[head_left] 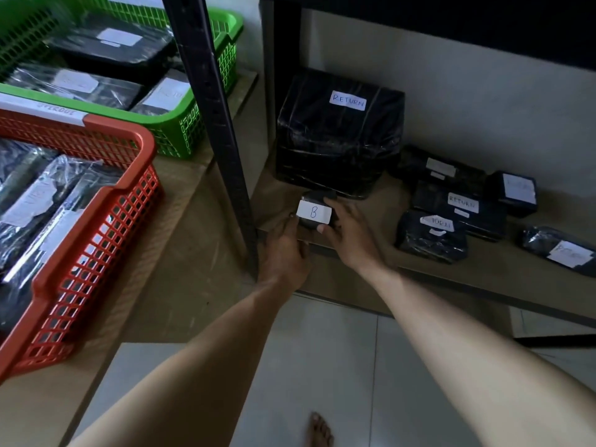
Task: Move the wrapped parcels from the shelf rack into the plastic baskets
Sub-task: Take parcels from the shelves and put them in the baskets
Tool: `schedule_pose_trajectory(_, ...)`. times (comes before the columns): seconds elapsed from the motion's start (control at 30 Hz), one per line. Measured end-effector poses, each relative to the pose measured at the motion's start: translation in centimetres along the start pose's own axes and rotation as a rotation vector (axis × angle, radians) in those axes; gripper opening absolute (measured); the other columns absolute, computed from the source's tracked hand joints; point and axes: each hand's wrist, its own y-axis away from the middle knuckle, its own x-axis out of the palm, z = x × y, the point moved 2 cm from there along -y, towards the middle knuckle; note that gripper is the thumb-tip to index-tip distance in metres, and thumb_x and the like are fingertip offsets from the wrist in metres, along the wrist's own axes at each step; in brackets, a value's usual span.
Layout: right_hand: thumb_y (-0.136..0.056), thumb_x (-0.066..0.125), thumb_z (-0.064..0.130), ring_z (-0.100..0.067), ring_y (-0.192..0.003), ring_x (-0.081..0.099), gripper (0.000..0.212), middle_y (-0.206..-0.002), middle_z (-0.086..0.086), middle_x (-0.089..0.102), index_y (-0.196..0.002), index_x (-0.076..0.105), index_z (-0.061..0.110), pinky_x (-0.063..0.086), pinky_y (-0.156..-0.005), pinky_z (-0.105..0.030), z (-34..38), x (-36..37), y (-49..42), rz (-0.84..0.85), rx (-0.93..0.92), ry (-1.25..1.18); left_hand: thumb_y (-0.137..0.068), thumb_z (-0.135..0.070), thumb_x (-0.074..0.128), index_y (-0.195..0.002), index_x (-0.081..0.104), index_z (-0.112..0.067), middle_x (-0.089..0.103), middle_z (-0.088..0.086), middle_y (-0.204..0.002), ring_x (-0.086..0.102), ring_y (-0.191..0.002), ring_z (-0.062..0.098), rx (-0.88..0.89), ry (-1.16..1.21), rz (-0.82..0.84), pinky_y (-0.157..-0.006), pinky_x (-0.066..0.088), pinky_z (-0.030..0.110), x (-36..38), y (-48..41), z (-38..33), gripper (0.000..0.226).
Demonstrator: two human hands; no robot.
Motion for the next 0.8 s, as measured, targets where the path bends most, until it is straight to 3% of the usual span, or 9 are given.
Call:
schedule_pose_trajectory(0.13, -0.097, 0.057, 0.028, -0.025, -0.136, 0.038, 0.057, -0.148, -0.011, 0.039, -0.149, 0.036, 0.018, 0.032, -0.111, -0.032, 0.4, -0.6, -0.4, 0.051, 0.03, 0.082, -0.093, -0.019, 0.051, -0.138, 0.041, -0.02, 0.042, 0.002, -0.141, 0.042, -0.127, 0.027, 0.028, 0.012, 0.017, -0.099, 0.032, 0.034, -0.5, -0.5, -0.1, 0.047)
schedule_pose_trajectory(0.2, -0.098, 0.052, 0.04, -0.025, -0.137, 0.035, 0.058, -0.148, -0.009, 0.04, -0.15, 0.033, 0.021, 0.032, -0.111, -0.036, 0.1, -0.8, -0.7, 0.08, 0.053, 0.139, -0.093, -0.02, 0.052, -0.137, 0.043, -0.02, 0.045, 0.001, -0.14, 0.045, -0.125, 0.026, 0.038, 0.007, 0.027, -0.098, 0.033, 0.034, -0.8, -0.8, -0.2, 0.044)
schedule_pose_trajectory(0.27, -0.094, 0.045, 0.056, -0.024, -0.13, 0.044, 0.056, -0.141, -0.005, 0.049, -0.143, 0.039, 0.03, 0.04, -0.105, -0.043, -0.2, -1.4, -0.7, 0.027, 0.084, 0.179, -0.093, -0.021, 0.051, -0.135, 0.044, -0.02, 0.044, 0.002, -0.139, 0.046, -0.123, 0.026, 0.045, 0.021, 0.024, -0.099, 0.033, 0.034, -1.1, -1.3, -0.7, 0.043)
schedule_pose_trajectory(0.33, -0.091, 0.043, 0.063, -0.021, -0.114, 0.055, 0.051, -0.128, -0.002, 0.055, -0.13, 0.045, 0.029, 0.048, -0.094, -0.042, 0.3, -2.5, -0.6, -0.158, 0.164, 0.07, -0.093, -0.022, 0.051, -0.133, 0.045, -0.02, 0.04, 0.003, -0.138, 0.043, -0.125, 0.027, 0.072, 0.026, -0.014, -0.104, 0.034, 0.04, -1.8, -1.9, -1.5, 0.04)
schedule_pose_trajectory(0.4, -0.092, 0.049, 0.06, -0.019, -0.102, 0.055, 0.052, -0.12, -0.004, 0.049, -0.124, 0.044, 0.019, 0.05, -0.089, -0.042, 1.2, -4.3, -1.1, -0.424, 0.237, -0.152, -0.093, -0.022, 0.052, -0.136, 0.041, -0.021, 0.029, 0.004, -0.148, 0.036, -0.132, 0.028, 0.114, 0.027, -0.066, -0.108, 0.031, 0.047, -2.6, -2.8, -2.8, 0.044)
schedule_pose_trajectory(0.47, -0.09, 0.051, 0.062, -0.022, -0.111, 0.051, 0.061, -0.129, -0.008, 0.04, -0.13, 0.037, 0.017, 0.047, -0.095, -0.039, 2.3, -6.4, -2.2, -0.595, 0.294, -0.336, -0.093, -0.022, 0.053, -0.141, 0.036, -0.02, 0.014, 0.004, -0.156, 0.027, -0.139, 0.027, 0.167, 0.025, -0.115, -0.111, 0.028, 0.048, -3.6, -3.9, -3.9, 0.051)
schedule_pose_trajectory(0.6, -0.09, 0.048, 0.066, -0.021, -0.144, 0.023, 0.085, -0.161, -0.004, 0.011, -0.154, 0.012, 0.023, 0.026, -0.109, -0.032, 3.6, -9.0, -5.1, -0.461, 0.337, -0.484, -0.093, -0.024, 0.052, -0.142, 0.034, -0.019, 0.007, 0.003, -0.159, 0.026, -0.139, 0.025, 0.25, 0.036, -0.186, -0.111, 0.031, 0.045, -5.1, -5.7, -5.4, 0.052)
schedule_pose_trajectory(0.67, -0.094, 0.047, 0.059, -0.022, -0.147, 0.018, 0.082, -0.162, -0.003, 0.011, -0.155, 0.007, 0.021, 0.023, -0.113, -0.035, 3.6, -9.4, -5.5, -0.362, 0.34, -0.459, -0.093, -0.024, 0.052, -0.142, 0.035, -0.02, 0.008, 0.002, -0.159, 0.019, -0.141, 0.023, 0.27, 0.016, -0.208, -0.112, 0.029, 0.043, -5.4, -6.2, -5.4, 0.052)
schedule_pose_trajectory(0.8, -0.098, 0.049, 0.047, -0.019, -0.146, 0.019, 0.075, -0.161, -0.002, 0.017, -0.155, 0.01, 0.019, 0.022, -0.111, -0.03, 3.3, -8.6, -4.2, -0.383, 0.303, -0.503, -0.094, -0.023, 0.05, -0.147, 0.027, -0.026, 0.0, -0.003, -0.161, 0.008, -0.145, 0.022, 0.297, -0.068, -0.19, -0.116, 0.02, 0.044, -5.4, -6.0, -5.2, 0.058)
